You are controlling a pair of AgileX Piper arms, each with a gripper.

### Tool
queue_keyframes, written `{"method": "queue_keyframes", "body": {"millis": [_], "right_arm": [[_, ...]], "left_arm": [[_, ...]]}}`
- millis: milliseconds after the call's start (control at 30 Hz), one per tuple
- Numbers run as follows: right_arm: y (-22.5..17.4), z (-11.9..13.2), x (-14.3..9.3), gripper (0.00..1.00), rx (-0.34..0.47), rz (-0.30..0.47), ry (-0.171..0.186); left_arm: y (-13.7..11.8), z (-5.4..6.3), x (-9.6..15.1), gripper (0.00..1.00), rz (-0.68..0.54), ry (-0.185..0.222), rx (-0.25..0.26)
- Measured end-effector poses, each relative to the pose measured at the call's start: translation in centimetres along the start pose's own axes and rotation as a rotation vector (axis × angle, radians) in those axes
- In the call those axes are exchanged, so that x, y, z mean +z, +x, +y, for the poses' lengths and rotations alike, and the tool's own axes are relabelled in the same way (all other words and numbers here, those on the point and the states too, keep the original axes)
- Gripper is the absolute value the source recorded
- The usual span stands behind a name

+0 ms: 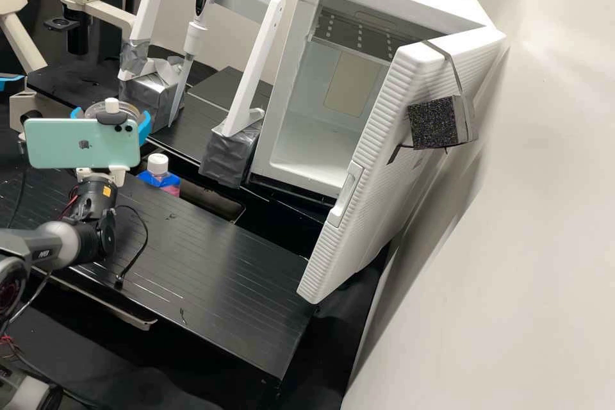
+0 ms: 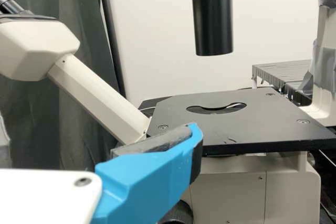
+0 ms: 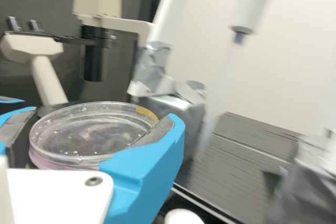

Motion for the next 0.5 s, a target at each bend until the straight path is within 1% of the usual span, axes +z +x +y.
{"method": "queue_keyframes", "body": {"millis": [100,267,333,433,500], "right_arm": [[1.8,0.1,-0.7,0.00,-0.019,0.017,0.004],[4.9,0.0,-1.5,0.00,-0.064,0.053,0.078],[6.0,0.0,-1.7,0.00,-0.080,0.071,0.099],[7.4,-0.2,-1.8,0.00,-0.104,0.086,0.116],[8.3,-0.3,-1.8,0.00,-0.118,0.087,0.115]], "left_arm": [[0.0,0.0,0.0,1.00,0.000,0.000,0.000],[0.0,0.0,0.0,1.00,0.000,0.000,0.000],[0.0,0.0,0.0,1.00,0.000,0.000,0.000],[0.0,0.0,0.0,1.00,0.000,0.000,0.000],[0.0,0.0,0.0,1.00,0.000,0.000,0.000]]}}
